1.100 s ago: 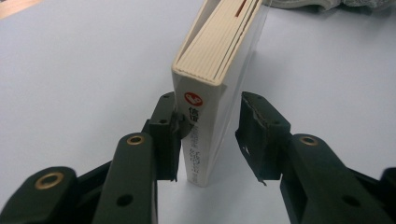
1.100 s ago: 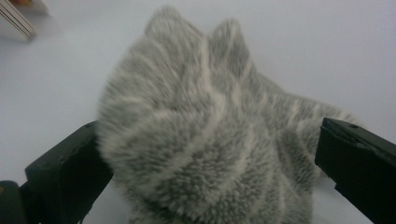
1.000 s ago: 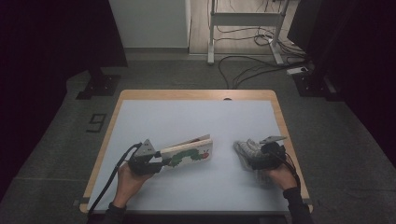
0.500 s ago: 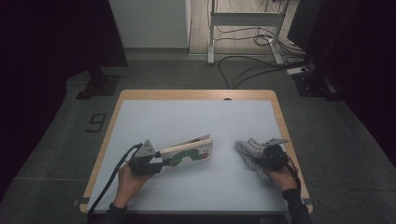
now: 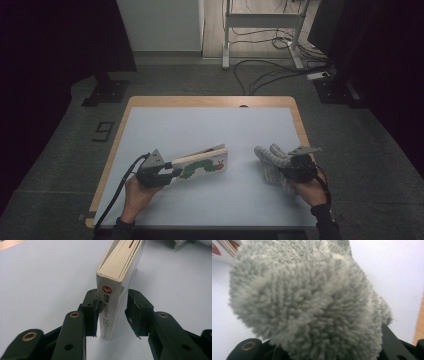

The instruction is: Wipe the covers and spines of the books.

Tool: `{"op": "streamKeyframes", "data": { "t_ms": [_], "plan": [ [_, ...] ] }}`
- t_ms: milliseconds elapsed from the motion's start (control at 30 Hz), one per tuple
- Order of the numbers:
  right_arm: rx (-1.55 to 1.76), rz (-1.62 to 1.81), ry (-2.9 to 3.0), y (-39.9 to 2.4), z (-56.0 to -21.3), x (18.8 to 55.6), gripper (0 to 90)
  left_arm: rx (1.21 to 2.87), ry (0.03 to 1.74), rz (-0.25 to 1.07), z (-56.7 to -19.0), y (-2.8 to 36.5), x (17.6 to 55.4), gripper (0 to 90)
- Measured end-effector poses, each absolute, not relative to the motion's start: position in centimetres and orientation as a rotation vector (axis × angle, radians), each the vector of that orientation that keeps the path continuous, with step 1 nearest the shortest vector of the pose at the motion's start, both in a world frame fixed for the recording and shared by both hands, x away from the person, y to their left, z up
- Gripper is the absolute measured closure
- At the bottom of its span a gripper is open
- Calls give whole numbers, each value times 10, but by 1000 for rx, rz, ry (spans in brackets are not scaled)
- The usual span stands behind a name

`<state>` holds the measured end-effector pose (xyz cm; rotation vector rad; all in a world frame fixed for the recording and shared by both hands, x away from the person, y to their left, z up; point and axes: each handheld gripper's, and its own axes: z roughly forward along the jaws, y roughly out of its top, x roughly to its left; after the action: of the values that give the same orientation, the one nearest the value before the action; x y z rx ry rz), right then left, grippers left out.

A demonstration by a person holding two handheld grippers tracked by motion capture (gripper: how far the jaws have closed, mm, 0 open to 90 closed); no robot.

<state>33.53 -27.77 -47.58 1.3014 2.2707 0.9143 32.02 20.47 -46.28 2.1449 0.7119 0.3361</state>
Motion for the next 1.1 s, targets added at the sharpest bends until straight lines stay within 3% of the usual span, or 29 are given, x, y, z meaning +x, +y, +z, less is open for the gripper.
{"op": "streamKeyframes", "data": {
  "t_ms": [467, 1100],
  "plan": [
    [1235, 976, 2258, -284, -435, 320, 612, 2143, 715, 342, -463, 206, 320, 614],
    [1094, 1070, 2362, -246, -428, 308, 611, 2139, 709, 350, -461, 208, 320, 635]
  ]
}}
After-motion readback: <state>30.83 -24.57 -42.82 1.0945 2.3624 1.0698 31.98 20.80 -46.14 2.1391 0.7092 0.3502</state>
